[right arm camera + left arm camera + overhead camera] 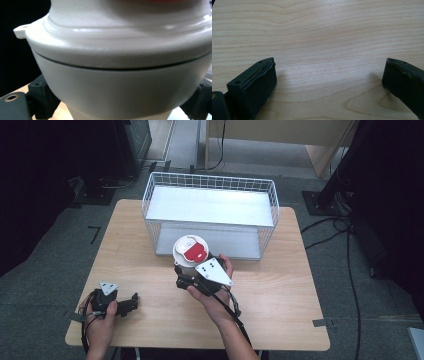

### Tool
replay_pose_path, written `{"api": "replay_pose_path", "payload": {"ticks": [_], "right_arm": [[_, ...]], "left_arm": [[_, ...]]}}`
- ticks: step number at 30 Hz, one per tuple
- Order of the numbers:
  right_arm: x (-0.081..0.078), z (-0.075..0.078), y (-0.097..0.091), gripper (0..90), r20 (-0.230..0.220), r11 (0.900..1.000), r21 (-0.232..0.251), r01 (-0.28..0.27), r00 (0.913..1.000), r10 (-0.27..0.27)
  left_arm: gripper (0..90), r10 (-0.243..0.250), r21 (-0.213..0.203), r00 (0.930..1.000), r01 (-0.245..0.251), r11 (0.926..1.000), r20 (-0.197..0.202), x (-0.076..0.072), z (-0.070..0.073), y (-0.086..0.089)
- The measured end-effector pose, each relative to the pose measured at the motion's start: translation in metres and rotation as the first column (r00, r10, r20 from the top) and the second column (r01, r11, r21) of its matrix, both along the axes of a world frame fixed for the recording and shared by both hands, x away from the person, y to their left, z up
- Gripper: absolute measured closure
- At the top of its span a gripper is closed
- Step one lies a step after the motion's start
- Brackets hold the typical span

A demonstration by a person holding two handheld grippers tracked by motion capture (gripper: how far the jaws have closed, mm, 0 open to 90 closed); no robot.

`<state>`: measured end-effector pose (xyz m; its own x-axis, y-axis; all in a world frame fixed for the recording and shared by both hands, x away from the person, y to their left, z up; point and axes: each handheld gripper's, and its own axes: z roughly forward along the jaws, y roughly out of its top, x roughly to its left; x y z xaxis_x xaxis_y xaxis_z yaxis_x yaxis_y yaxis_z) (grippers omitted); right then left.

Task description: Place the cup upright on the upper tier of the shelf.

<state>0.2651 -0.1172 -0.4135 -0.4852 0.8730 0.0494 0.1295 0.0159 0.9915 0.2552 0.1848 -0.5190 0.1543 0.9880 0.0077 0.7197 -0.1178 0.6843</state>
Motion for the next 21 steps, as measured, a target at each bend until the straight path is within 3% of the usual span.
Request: {"api": "replay_pose_path", "payload": {"ticks": [6, 21], "right_arm": [[0.003, 0.021, -0.008, 8.6, 0.048, 0.9999, -0.001, 0.015, 0.9987, -0.015], [0.018, 0.059, -0.024, 8.6, 0.103, 0.9986, 0.009, 0.052, 0.9933, -0.052]], "left_arm": [[0.0, 0.000, 0.000, 1.0000, 0.000, 1.0000, 0.000, 0.000, 0.000, 0.000], [0.0, 0.001, 0.000, 1.0000, -0.001, 1.0000, 0.002, 0.000, 0.000, 0.000]]}}
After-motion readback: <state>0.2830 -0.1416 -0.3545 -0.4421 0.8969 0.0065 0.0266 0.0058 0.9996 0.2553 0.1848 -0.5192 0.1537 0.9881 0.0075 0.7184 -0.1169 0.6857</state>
